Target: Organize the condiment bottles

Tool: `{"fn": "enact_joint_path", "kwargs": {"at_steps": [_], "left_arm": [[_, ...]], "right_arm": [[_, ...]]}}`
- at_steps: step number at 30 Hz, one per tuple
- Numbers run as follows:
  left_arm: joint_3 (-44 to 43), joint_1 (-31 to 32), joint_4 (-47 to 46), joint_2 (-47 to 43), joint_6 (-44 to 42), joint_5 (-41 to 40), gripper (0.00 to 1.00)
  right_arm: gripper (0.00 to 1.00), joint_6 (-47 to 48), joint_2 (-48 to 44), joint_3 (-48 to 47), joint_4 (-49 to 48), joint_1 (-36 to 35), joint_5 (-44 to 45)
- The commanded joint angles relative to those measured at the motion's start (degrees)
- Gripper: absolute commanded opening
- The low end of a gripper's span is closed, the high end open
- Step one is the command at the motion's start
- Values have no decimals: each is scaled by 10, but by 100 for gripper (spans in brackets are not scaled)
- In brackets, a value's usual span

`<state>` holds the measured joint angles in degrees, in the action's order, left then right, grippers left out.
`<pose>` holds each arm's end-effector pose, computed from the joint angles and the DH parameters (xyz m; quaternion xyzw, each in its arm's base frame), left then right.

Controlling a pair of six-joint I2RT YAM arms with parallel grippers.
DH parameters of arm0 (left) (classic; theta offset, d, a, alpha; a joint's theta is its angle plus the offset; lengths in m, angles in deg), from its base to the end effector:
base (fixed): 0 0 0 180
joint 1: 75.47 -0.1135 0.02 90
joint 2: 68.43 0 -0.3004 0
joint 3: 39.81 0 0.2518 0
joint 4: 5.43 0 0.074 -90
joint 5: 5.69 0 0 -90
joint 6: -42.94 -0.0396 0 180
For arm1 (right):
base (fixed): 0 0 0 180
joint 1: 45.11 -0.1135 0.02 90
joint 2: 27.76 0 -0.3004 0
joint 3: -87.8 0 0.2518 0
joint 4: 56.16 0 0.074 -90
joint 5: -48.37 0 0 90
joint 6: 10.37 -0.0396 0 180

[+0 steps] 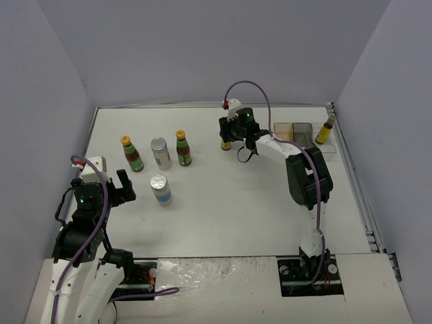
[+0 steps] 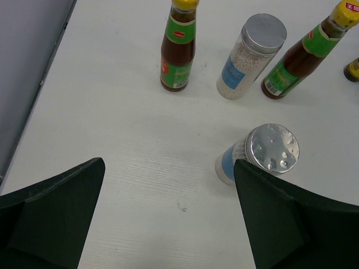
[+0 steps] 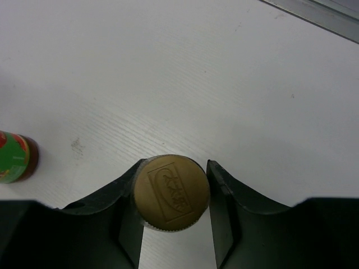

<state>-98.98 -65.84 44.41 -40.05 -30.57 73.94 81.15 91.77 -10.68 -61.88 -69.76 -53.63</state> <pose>0.0789 -0.0062 0.3483 -0.1009 0.8064 -0.0589 0.5797 0.4617 0.2209 0.2546 -0.2408 0.7559 0.2023 0.5742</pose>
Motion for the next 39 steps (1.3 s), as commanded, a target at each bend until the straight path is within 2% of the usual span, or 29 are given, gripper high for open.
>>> {"fn": "enact_joint_path", "kwargs": {"at_steps": [1,3,5,14,20,25,29,39], "left_arm": [[-17,1,-31,12,-6,-2,97],[-17,2,-32,11,-7,-2,97],[-18,2,-32,9,-7,-2,97],[-17,3,-27,4,-6,-14,97],[-23,3,-20,13,-3,-19,97],[-23,2,-22,9,-3,-14,97],[-22,2,-24,6,-4,-15,97],[-22,1,-24,7,-3,-15,97]], "right_arm": [[16,-1,-48,9,-56,12,12],[5,-1,-72,26,-53,20,12],[1,0,-112,44,-47,31,13],[0,-14,-291,110,23,140,42],[0,-31,-360,145,69,270,63],[0,-47,-364,176,63,363,79],[0,-57,-329,180,37,404,66],[0,-39,-262,166,-26,438,43]]}}
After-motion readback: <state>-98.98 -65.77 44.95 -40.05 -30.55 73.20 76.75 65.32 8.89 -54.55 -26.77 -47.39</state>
